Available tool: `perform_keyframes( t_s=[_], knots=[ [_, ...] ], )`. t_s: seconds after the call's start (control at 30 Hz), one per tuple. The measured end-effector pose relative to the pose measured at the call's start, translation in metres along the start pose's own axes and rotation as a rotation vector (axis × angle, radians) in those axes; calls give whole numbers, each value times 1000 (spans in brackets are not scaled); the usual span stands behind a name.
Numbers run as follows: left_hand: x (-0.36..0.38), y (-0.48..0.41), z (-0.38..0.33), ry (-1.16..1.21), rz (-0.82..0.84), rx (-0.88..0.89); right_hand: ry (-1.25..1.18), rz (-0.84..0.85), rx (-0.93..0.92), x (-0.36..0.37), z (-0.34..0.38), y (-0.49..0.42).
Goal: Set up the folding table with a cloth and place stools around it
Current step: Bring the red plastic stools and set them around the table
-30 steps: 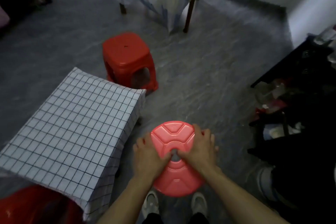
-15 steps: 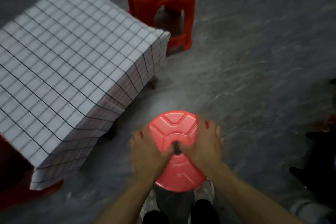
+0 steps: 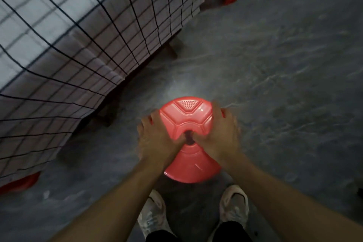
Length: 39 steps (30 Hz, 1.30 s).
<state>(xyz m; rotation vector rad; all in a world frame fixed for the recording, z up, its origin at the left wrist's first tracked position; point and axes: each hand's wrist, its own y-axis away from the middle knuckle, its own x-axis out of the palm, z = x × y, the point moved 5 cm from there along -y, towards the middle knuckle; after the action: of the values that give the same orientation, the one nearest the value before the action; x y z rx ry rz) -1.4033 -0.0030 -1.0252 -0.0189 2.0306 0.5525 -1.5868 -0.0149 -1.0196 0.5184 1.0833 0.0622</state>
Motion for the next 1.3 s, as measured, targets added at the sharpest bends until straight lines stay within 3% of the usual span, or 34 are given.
perform_keyframes(
  t_s=[0.43,0.73,0.97,1.3],
  knots=[
    [40,-19,26,-19,94,-27,-99,139,-18,43,-15,-25],
    [5,-13,18,-46,161,20,-82,182,-117,3,6,-13],
    [-105,14,-31,-132,131,124,72,175,-210,-107,55,29],
    [-373,103,-153,-36,-20,243,109,68,-275,-355,174,161]
  ],
)
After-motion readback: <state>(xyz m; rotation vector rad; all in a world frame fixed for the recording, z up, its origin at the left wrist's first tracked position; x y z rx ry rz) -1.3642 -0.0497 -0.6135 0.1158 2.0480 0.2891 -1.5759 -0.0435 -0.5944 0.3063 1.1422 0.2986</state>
